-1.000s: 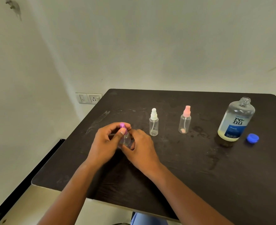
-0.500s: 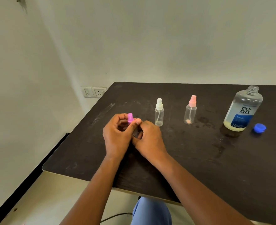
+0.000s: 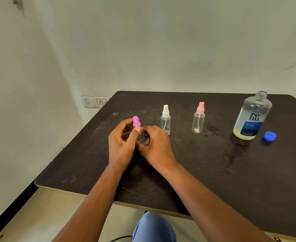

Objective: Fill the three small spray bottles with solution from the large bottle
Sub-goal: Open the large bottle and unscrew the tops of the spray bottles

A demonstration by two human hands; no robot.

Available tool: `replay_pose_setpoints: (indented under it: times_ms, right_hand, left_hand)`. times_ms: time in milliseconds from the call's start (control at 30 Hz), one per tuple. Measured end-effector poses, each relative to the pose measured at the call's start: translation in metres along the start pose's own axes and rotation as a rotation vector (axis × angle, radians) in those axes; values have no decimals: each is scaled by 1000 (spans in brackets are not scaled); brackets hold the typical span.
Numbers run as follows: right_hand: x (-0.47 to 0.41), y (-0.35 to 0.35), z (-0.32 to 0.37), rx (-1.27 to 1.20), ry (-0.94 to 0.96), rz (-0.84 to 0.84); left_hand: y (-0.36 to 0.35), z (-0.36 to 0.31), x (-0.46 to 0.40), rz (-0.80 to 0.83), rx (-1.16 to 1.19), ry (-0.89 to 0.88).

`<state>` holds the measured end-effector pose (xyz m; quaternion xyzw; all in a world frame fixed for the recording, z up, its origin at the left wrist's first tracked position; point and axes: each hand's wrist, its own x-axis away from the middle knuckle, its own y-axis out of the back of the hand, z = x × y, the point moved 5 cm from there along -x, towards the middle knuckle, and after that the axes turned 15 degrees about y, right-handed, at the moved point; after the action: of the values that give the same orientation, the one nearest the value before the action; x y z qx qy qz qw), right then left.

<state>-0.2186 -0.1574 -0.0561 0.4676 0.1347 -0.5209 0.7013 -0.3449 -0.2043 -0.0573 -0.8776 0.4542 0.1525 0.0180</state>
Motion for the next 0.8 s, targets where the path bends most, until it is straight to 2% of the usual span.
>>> replay_pose_setpoints:
  times_ms: [233, 433, 633, 800]
  right_hand:
    - [1, -2, 0, 24, 26, 17]
    - [2, 2, -2, -7, 5, -1]
    - [0, 1, -5, 25, -16, -8]
    - [0, 1, -2, 17, 27, -11]
  left_hand:
    - [6, -8, 6, -216, -148, -73]
    - [2, -9, 7, -125, -150, -93]
    - [2, -7, 5, -164, -190, -86]
    - [-2, -7, 6, -99, -209, -96]
